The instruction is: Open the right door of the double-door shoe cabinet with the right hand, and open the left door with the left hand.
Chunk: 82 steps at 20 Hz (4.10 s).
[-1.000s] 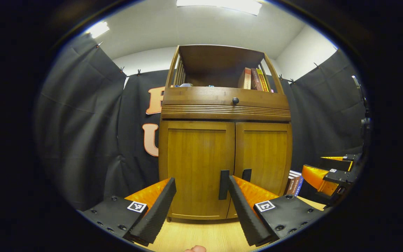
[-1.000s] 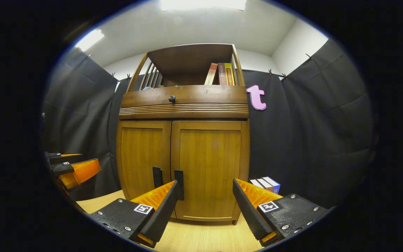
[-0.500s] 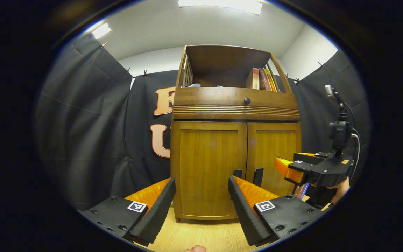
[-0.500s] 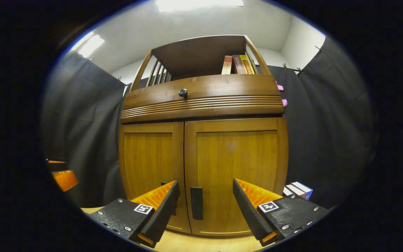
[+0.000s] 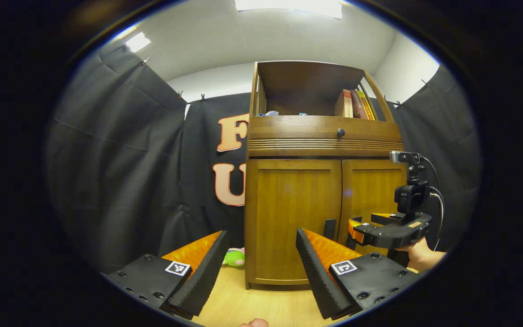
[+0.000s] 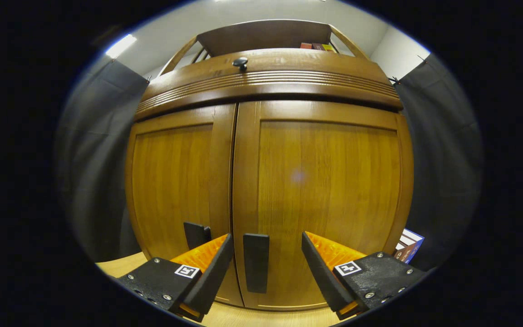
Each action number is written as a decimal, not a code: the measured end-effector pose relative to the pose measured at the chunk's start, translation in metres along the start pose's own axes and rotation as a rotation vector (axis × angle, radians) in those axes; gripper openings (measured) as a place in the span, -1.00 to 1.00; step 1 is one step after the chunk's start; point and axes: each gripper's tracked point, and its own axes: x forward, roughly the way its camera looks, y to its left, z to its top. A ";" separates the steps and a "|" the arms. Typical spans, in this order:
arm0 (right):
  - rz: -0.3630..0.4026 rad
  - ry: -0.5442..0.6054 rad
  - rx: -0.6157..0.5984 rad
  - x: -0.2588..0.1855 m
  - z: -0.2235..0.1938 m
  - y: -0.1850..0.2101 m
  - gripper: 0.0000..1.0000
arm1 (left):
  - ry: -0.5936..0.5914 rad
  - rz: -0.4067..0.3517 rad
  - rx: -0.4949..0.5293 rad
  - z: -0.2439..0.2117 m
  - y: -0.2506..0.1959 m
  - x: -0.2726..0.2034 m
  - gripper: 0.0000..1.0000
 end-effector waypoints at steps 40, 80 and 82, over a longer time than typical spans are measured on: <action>0.097 0.030 0.036 -0.047 -0.031 0.009 -0.42 | 0.082 -0.027 -0.029 -0.037 -0.025 0.006 0.90; -0.085 0.098 0.007 -0.226 -0.059 -0.173 -0.75 | 0.075 -0.151 -0.074 -0.046 -0.119 -0.004 0.90; -0.089 0.101 -0.020 -0.227 -0.060 -0.183 -0.77 | 0.083 -0.154 -0.072 -0.049 -0.120 -0.006 0.90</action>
